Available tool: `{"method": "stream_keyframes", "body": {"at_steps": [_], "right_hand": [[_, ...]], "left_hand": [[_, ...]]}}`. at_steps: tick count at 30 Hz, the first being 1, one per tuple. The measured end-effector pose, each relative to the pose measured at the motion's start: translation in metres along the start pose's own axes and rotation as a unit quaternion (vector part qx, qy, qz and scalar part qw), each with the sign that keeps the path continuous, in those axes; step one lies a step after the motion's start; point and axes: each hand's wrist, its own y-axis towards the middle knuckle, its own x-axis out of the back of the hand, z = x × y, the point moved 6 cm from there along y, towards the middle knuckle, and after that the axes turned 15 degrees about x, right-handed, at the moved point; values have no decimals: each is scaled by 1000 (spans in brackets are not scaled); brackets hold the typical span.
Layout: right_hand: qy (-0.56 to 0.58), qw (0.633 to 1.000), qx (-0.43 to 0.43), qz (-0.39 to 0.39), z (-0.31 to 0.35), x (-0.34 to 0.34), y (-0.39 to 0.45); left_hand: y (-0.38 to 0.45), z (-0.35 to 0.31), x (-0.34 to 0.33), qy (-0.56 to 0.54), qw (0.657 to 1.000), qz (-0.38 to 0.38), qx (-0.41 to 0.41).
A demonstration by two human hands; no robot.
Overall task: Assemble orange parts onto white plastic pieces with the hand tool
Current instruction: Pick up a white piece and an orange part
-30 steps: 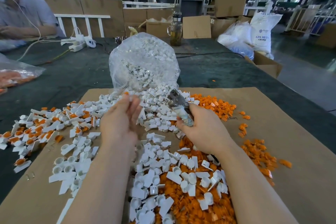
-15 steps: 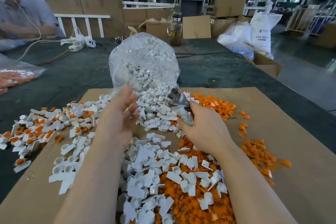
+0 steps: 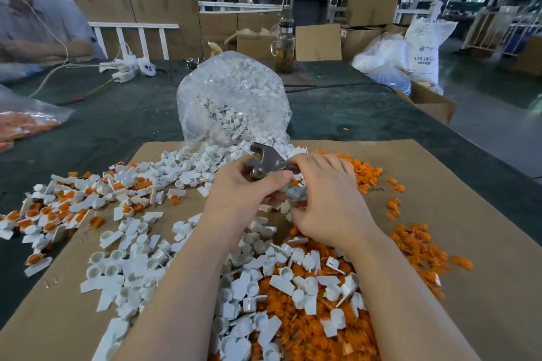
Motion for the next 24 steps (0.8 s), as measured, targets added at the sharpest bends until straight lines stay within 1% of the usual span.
{"method": "stream_keyframes", "body": {"at_steps": [2, 3, 4, 5, 7, 10, 12, 13, 14, 15, 18, 20, 24], "right_hand": [[-5, 1000, -19, 0, -2, 1, -2], [-4, 1000, -28, -8, -2, 2, -2], [2, 999, -37, -20, -2, 3, -3], [14, 998, -51, -34, -3, 4, -4], [33, 994, -91, -60, -11, 6, -7], [25, 986, -140, -88, -23, 9, -11], [34, 982, -163, -88, -28, 8, -13], [41, 980, -173, -86, -31, 7, -13], [46, 979, -180, -84, -33, 6, -14], [50, 978, -188, -83, -35, 5, -13], [52, 974, -209, -73, -40, 3, -13], [43, 975, -210, -51, -40, -1, -13], [39, 978, -205, -11, -39, -8, -12]], "left_hand": [[1, -1, 0, -28, 1000, 10, 5], [2, 0, -1, -16, 1000, 12, 6], [4, 0, 0, 28, 1000, 6, 6], [5, 2, 0, 96, 995, -5, 7], [6, 4, -4, 222, 975, -6, -1], [0, 8, -21, 360, 930, 60, -39], [-4, 15, -33, 458, 880, 110, -56], [-6, 19, -38, 503, 853, 123, -63], [-6, 23, -40, 535, 833, 121, -68], [-5, 25, -40, 553, 823, 108, -73], [3, 25, -32, 574, 813, 41, -85], [8, 25, -25, 581, 809, 5, -88], [14, 23, -11, 549, 830, -31, -87]]}}
